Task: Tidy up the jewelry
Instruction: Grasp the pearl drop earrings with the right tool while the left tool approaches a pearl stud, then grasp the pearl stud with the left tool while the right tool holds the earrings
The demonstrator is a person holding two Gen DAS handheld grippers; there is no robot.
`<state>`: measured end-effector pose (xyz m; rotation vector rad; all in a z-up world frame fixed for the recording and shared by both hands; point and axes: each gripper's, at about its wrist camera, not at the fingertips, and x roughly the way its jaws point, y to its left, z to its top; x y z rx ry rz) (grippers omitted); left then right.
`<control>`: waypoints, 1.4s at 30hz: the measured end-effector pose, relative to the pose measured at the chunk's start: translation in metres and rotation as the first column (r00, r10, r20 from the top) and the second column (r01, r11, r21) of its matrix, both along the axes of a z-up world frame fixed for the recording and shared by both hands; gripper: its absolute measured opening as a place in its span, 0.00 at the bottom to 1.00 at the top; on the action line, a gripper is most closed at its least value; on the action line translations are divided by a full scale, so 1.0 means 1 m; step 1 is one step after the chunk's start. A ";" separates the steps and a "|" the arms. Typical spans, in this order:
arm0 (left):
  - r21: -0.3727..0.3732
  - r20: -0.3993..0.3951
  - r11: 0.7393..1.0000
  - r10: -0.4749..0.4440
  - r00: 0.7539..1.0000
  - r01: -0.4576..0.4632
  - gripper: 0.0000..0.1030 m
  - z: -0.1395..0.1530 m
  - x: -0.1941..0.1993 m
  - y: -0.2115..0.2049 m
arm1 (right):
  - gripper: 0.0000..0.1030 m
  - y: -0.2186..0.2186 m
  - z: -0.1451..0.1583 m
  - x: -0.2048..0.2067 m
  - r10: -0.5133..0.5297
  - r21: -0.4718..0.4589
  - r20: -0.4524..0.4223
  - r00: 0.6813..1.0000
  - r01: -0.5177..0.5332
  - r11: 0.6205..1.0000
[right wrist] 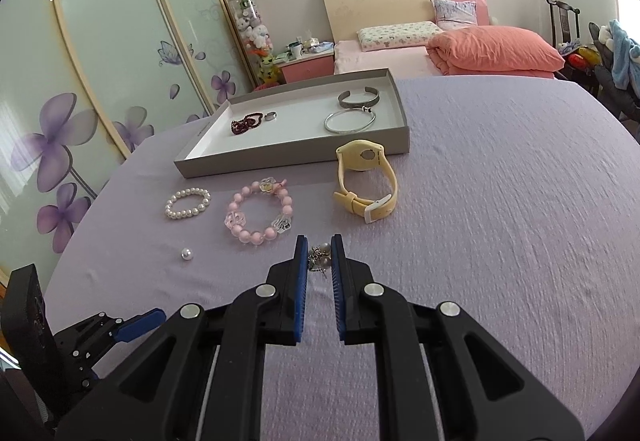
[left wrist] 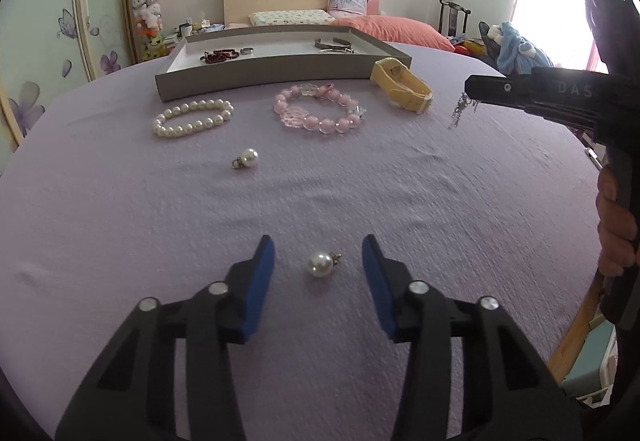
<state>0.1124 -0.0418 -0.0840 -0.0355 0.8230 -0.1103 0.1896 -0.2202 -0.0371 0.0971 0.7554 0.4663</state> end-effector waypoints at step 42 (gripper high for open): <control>-0.030 0.056 0.978 0.207 0.977 -0.206 0.13 0.053 0.020 0.088 | 0.12 0.036 0.011 -0.016 0.118 -0.012 0.049 0.992 -0.118 0.993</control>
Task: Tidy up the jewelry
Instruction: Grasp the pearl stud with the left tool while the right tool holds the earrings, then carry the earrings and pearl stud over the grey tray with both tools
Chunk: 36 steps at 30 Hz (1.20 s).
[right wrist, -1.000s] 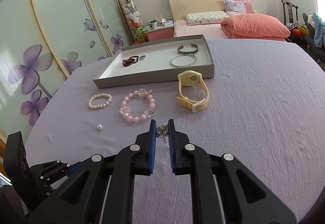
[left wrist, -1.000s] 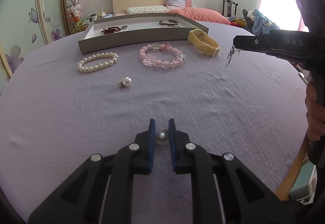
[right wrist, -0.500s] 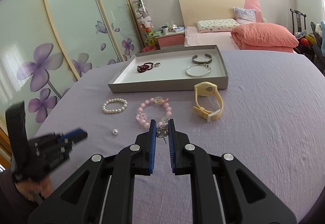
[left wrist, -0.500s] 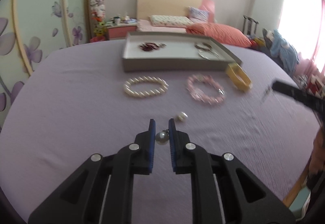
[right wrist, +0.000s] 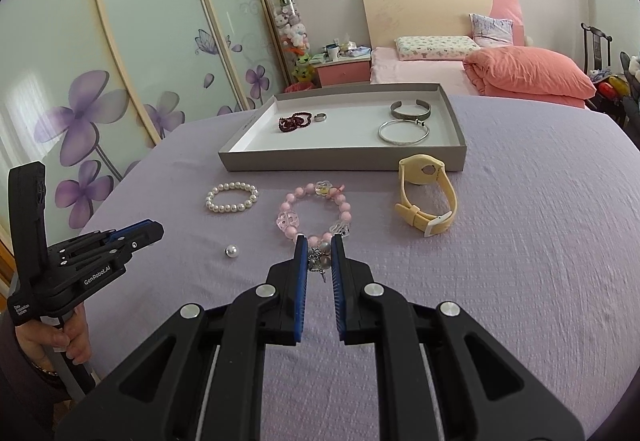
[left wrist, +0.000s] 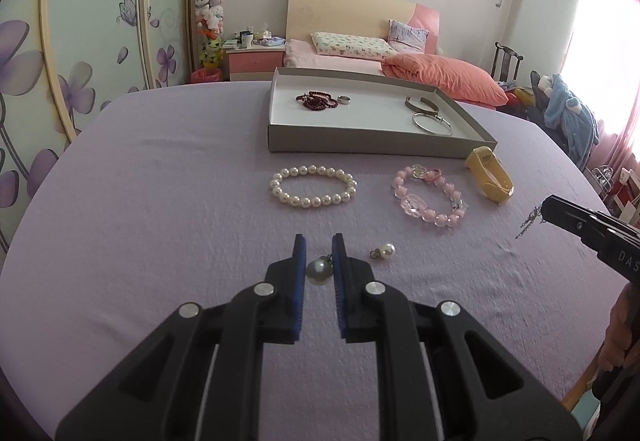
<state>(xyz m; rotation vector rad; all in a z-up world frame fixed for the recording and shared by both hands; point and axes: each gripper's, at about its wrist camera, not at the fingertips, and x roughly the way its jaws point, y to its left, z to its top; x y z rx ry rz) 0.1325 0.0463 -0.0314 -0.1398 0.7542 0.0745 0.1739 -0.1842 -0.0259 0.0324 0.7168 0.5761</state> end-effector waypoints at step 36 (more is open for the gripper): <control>-0.029 0.122 0.999 0.039 0.992 -0.036 0.13 0.048 0.168 0.023 | 0.12 0.029 0.043 0.170 -0.106 0.015 0.136 0.985 0.105 0.994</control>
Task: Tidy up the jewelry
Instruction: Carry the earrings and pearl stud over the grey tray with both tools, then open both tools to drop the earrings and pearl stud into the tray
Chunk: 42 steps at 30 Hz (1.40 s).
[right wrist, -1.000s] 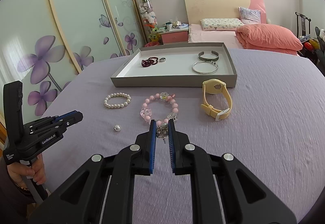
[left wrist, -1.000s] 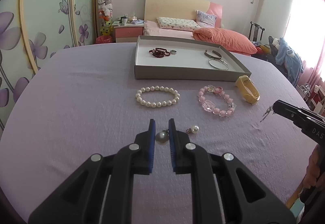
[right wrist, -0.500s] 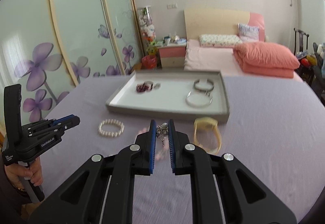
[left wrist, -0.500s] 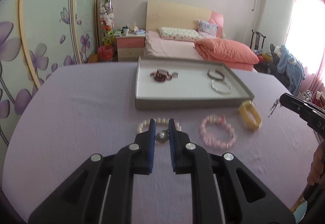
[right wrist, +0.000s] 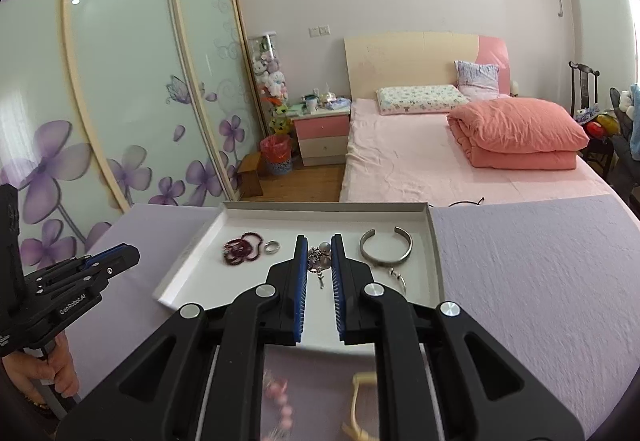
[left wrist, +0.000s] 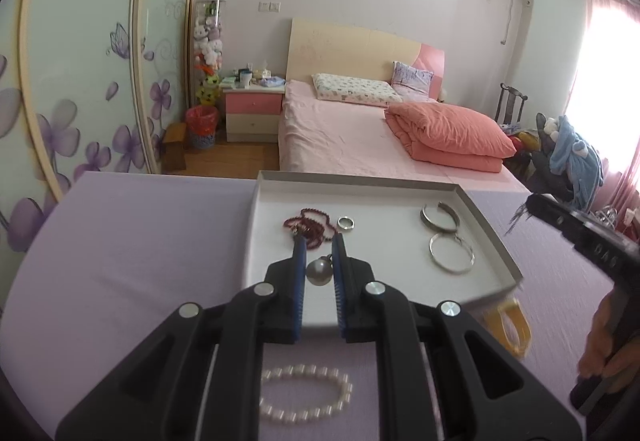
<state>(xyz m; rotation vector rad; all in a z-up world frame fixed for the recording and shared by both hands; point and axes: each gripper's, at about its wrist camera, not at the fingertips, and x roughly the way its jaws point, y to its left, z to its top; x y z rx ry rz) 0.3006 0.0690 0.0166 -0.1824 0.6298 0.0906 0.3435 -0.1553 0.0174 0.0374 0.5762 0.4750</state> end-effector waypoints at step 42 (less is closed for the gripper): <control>0.019 -0.113 1.000 0.007 0.994 -0.004 0.15 -0.050 0.101 -0.011 | 0.45 -0.006 -0.044 0.061 -0.147 -0.030 -0.203 0.968 0.144 0.989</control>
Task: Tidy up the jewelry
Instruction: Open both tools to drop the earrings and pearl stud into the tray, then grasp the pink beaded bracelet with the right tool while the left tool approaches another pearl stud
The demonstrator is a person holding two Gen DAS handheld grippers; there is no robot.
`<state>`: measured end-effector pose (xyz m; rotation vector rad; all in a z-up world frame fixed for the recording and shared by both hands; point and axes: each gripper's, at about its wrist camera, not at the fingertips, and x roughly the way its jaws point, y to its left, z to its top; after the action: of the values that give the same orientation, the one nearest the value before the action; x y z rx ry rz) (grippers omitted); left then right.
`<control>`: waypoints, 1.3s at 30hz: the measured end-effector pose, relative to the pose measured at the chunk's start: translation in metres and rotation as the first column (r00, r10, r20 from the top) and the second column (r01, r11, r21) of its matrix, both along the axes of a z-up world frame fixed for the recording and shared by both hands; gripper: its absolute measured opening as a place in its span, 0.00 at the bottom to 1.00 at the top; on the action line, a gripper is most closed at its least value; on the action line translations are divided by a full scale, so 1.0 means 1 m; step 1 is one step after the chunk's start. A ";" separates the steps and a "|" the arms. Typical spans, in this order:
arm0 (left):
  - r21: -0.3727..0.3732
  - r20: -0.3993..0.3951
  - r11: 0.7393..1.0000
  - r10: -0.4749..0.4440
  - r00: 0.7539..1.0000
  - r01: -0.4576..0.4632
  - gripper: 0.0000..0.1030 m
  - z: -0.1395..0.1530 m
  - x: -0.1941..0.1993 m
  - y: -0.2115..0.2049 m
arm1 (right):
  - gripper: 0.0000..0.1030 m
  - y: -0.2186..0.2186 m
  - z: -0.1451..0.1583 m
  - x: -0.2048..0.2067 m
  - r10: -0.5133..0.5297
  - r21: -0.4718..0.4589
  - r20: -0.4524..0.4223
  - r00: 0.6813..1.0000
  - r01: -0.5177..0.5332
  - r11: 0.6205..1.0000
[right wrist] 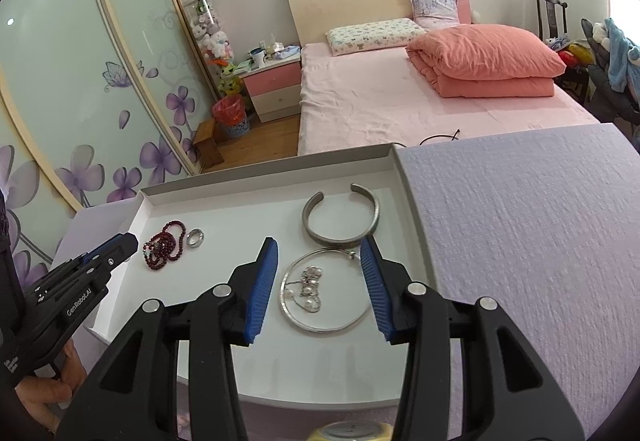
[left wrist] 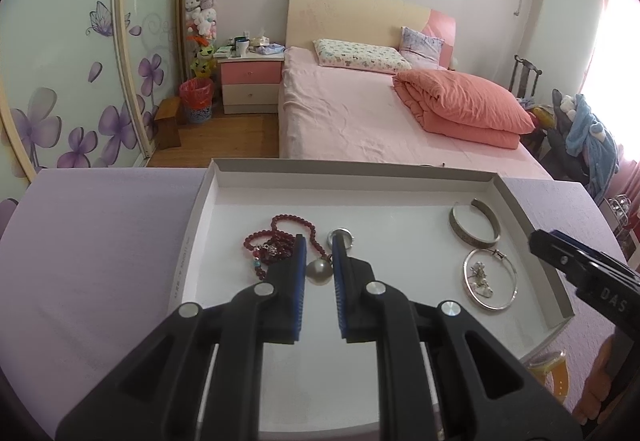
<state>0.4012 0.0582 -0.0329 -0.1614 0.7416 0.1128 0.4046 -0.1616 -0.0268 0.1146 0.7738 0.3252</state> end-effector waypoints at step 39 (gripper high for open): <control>-0.007 0.069 0.998 0.060 0.996 -0.060 0.70 0.019 -0.213 0.043 | 0.60 0.018 -0.020 -0.177 0.221 -0.082 0.055 0.974 -0.217 0.973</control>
<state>0.1879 0.1007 -0.0139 -0.1914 0.6684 0.1616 0.2281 -0.1439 -0.0468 -0.0529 0.7358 0.5064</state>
